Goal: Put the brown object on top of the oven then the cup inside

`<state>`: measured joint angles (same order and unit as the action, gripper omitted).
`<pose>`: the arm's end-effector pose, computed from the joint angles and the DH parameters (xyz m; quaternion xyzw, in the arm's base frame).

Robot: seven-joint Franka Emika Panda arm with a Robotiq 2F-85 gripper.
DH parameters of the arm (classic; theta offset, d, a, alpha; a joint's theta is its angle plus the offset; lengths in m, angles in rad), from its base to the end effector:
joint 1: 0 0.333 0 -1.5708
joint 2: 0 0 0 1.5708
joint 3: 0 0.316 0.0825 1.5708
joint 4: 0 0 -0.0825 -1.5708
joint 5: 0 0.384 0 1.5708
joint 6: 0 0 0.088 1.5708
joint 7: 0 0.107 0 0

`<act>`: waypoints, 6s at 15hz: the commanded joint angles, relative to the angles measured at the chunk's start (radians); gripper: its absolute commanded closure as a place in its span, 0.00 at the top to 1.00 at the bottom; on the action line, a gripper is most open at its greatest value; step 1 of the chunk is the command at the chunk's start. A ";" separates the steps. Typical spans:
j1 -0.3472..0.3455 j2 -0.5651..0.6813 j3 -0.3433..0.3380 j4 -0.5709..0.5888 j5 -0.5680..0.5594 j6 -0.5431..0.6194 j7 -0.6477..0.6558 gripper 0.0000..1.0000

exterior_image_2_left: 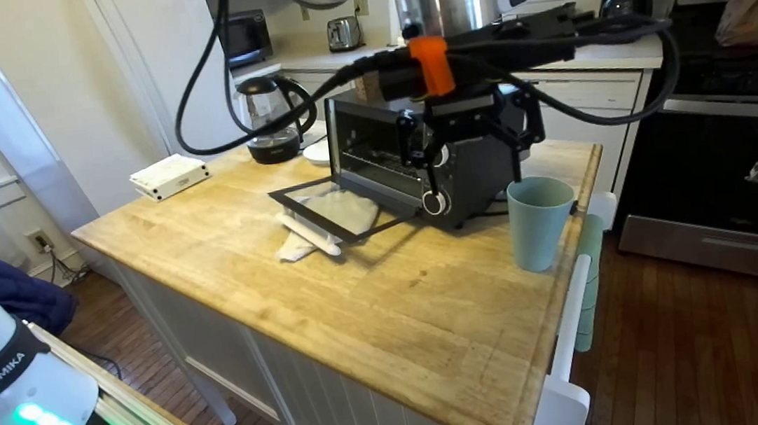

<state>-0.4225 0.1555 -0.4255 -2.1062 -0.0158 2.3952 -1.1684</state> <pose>0.3871 -0.4320 0.3648 0.9822 0.1688 0.0074 0.0821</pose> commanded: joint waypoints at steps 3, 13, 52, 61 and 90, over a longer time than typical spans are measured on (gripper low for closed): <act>-0.099 0.253 0.063 0.284 0.060 -0.078 -0.082 1.00; -0.155 0.337 0.192 0.382 0.051 -0.065 -0.090 1.00; 0.199 -0.424 0.192 0.120 0.092 -0.369 -0.264 0.04; 0.289 -0.359 0.211 0.170 0.085 -0.369 -0.306 0.01; 0.300 0.000 0.331 0.530 -0.054 -0.528 -0.357 0.01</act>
<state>-0.1141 0.1562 -0.1033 -1.5688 -0.0438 1.8736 -1.5211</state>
